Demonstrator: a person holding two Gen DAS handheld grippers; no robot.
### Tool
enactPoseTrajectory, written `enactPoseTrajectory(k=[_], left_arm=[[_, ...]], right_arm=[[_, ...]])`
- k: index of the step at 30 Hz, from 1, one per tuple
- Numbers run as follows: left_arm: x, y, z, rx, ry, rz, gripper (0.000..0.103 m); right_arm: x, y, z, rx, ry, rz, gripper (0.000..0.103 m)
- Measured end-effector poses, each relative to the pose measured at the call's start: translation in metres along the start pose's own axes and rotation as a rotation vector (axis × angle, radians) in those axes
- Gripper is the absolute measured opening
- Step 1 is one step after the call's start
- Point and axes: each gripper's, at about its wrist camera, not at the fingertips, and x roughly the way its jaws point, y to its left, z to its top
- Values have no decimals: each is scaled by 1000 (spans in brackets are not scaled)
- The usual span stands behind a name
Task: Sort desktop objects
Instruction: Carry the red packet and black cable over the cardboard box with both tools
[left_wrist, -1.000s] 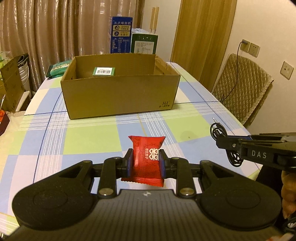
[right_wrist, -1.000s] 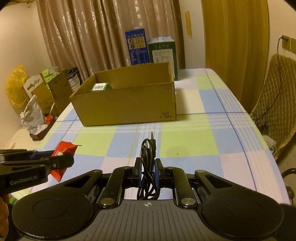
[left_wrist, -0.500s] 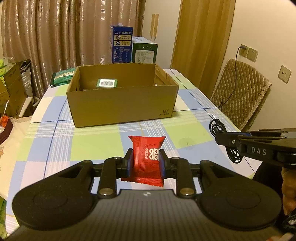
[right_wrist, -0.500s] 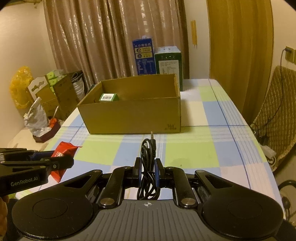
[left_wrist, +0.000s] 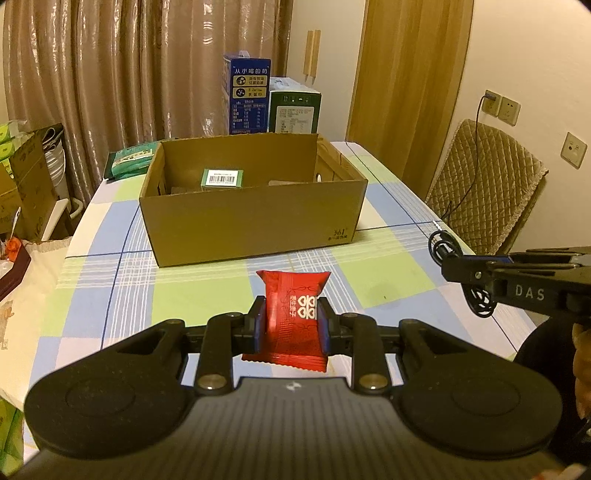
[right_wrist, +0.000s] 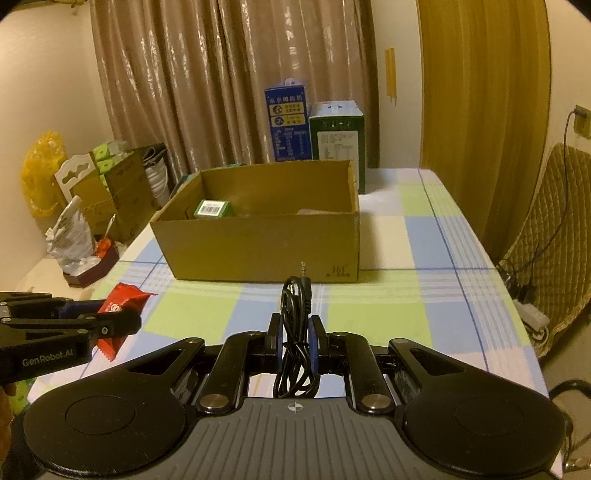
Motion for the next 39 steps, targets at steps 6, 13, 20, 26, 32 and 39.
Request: enactPoseTrajectory(k=[6,13,20,26,32,39], left_arm=[[10,10,16,9,-1,10,23],[19,22,34,11,-4,21,23],[30,33,50,22,4,41,23],[37,42,63,31,4,54,23],[44,48,73,38,7,52,23],[53,55,81,42,13,49,23]], right_arm=[[8,-2,20,-9,-13,5,10],[25,1,38,-19,-11,28,10],[37,4,59,-29,-15,39,10],[47,5,75,-40,-17,50,10],[58,8,85,-59,-13,52,10],[71,5,99,-85,-16,41,10]])
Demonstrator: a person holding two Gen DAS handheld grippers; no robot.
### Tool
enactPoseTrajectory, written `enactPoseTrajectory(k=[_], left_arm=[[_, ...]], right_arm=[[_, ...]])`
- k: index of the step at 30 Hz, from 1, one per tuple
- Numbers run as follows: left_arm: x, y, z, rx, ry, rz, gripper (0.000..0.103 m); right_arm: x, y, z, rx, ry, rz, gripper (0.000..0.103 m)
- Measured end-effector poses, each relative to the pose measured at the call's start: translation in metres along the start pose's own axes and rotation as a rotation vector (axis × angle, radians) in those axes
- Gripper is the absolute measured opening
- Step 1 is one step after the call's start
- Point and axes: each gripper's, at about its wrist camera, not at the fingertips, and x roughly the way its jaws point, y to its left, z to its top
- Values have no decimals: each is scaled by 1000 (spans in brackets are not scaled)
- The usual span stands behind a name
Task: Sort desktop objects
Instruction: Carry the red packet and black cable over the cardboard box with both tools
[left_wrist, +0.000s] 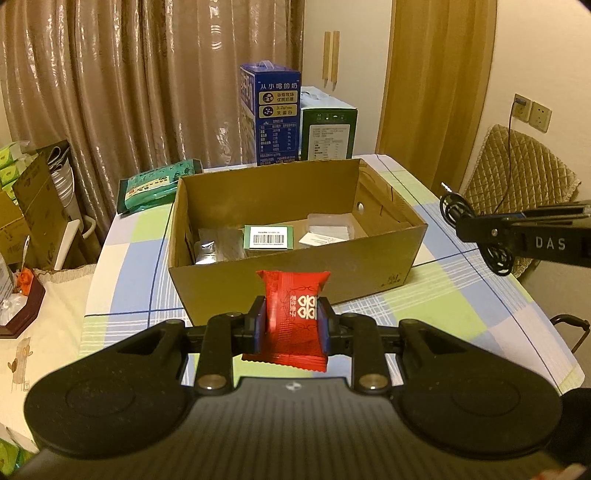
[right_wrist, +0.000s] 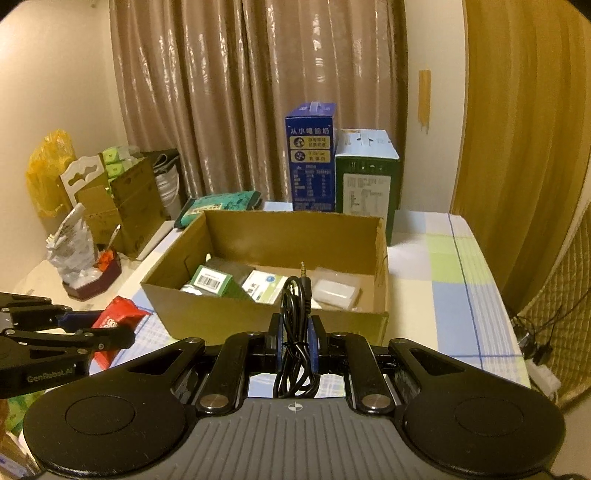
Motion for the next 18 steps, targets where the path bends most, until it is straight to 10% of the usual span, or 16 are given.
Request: enactPoseTrajectory(k=[18], left_arm=[[33,26,43,18,-10,9,23]], right_arm=[[43,-13,30,-50,33,-17,10]])
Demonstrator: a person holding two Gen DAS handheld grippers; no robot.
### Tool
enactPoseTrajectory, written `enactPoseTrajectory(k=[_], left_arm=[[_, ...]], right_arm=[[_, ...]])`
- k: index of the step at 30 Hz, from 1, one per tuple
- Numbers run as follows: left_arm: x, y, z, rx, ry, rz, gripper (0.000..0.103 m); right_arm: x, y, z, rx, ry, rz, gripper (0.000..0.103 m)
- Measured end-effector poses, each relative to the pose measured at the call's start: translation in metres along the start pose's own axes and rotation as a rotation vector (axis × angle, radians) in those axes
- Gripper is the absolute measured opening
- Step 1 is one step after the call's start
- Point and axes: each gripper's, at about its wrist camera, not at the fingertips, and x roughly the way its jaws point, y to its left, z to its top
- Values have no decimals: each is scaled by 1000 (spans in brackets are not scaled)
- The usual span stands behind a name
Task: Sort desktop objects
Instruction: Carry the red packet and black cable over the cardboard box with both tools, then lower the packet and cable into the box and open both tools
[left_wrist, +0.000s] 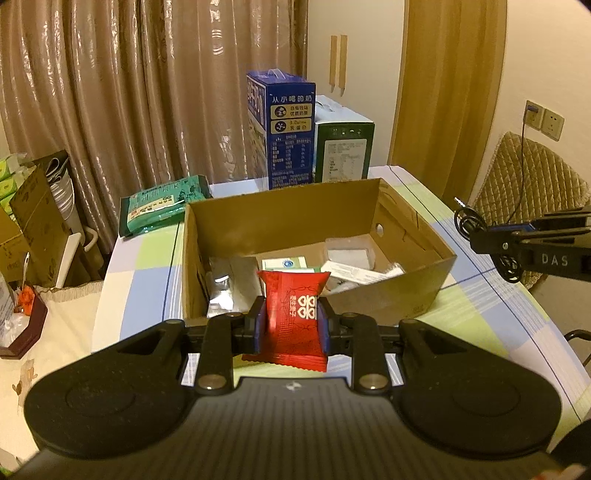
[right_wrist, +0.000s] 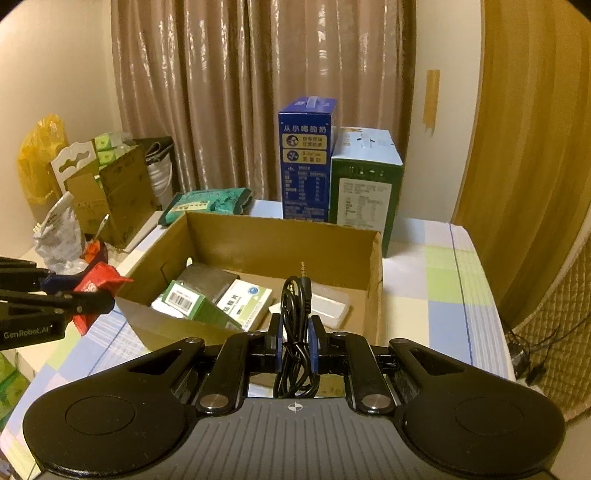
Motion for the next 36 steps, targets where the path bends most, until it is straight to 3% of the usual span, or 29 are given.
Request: enactPoseTrajectory(k=[10,36], left_arm=[[28,10,27,13,5,-15,23],[85,39,55,-13,72,-39,23]], right_arm=[[31,4,19,-20,25,18,10],[95,0,46,-35,111,33,10]])
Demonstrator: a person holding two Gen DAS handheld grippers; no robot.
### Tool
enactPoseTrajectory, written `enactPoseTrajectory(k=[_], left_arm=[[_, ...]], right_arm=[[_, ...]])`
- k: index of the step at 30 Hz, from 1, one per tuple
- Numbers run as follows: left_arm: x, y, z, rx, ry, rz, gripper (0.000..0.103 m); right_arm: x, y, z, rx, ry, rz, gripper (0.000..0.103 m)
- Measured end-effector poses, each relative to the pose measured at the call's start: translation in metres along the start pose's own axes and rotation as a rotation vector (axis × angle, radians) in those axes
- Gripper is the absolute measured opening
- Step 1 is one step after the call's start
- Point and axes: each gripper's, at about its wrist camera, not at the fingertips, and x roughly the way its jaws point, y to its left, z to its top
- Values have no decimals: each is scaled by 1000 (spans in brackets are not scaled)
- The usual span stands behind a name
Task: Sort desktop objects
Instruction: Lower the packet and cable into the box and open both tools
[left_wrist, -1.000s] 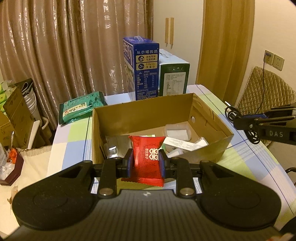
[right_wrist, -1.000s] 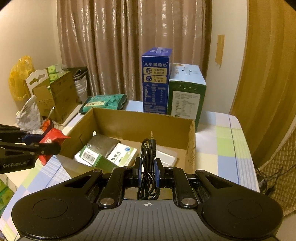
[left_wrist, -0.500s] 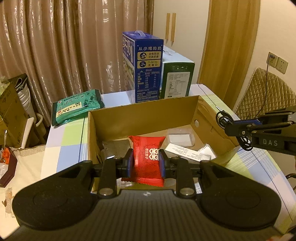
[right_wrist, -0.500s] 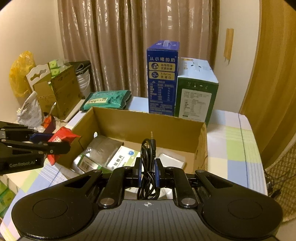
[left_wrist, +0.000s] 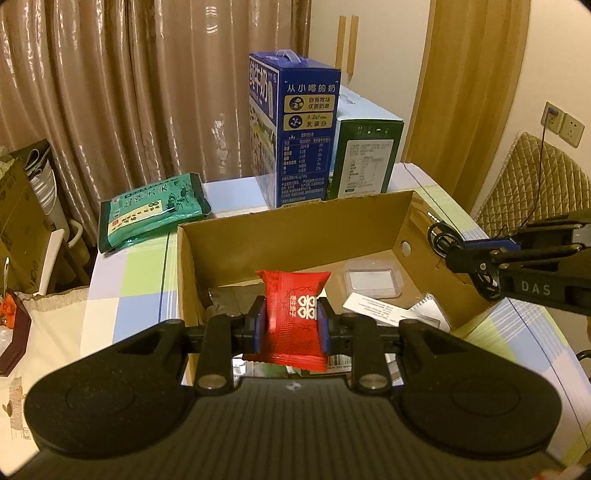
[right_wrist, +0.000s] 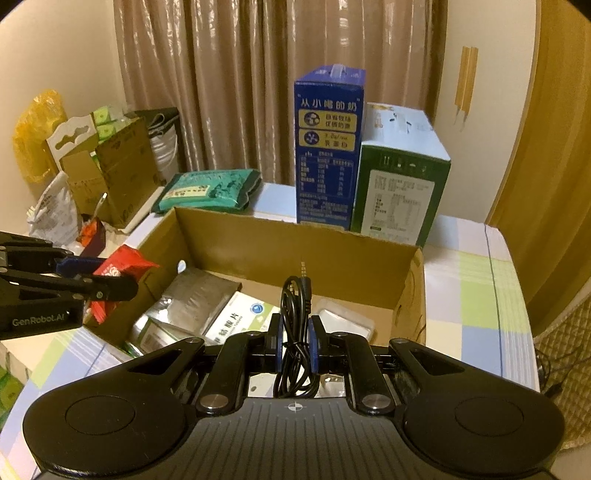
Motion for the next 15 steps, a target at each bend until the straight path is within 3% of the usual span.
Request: enactPoseTrajectory(k=[15], left_arm=[[30,6,10,-5,53,-8,23]], right_arm=[[35,-10,10,-10,119,16,10]])
